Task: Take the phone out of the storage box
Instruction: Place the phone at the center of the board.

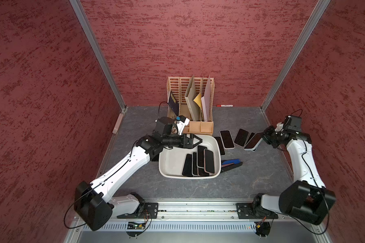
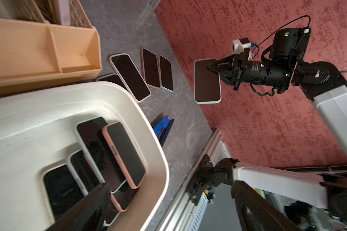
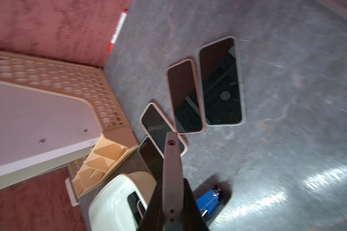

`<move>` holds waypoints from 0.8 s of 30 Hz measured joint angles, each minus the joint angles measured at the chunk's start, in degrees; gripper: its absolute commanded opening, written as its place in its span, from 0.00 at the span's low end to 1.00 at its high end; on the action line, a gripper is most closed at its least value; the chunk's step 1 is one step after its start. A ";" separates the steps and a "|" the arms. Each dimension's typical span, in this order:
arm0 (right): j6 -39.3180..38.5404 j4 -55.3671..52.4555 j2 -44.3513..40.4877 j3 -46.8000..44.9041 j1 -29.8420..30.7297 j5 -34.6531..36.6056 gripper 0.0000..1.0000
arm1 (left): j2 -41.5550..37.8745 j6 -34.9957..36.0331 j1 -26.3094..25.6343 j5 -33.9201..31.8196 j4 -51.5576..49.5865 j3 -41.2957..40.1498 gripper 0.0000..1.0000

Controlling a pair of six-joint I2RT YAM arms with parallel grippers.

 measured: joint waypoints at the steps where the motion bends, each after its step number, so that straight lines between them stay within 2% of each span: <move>1: -0.46 -0.55 0.46 -1.09 -1.14 1.66 0.00 | -2.47 1.14 0.02 -2.21 0.11 -2.40 1.00; 4: -2.01 -0.66 1.79 -3.67 -4.35 5.70 0.00 | -8.59 3.04 0.68 -6.93 0.44 -8.81 1.00; 7: -3.41 0.76 3.48 -6.25 -7.04 8.72 0.00 | -11.78 3.93 1.79 -9.29 0.20 -11.91 1.00; 12: -4.70 5.29 8.13 -9.81 -9.44 10.16 0.00 | -13.84 5.62 2.51 -10.75 -1.57 -12.13 1.00; 24: -7.89 20.44 20.04 -8.13 -9.99 7.48 0.00 | -17.79 8.17 2.97 -10.86 -2.45 -12.13 1.00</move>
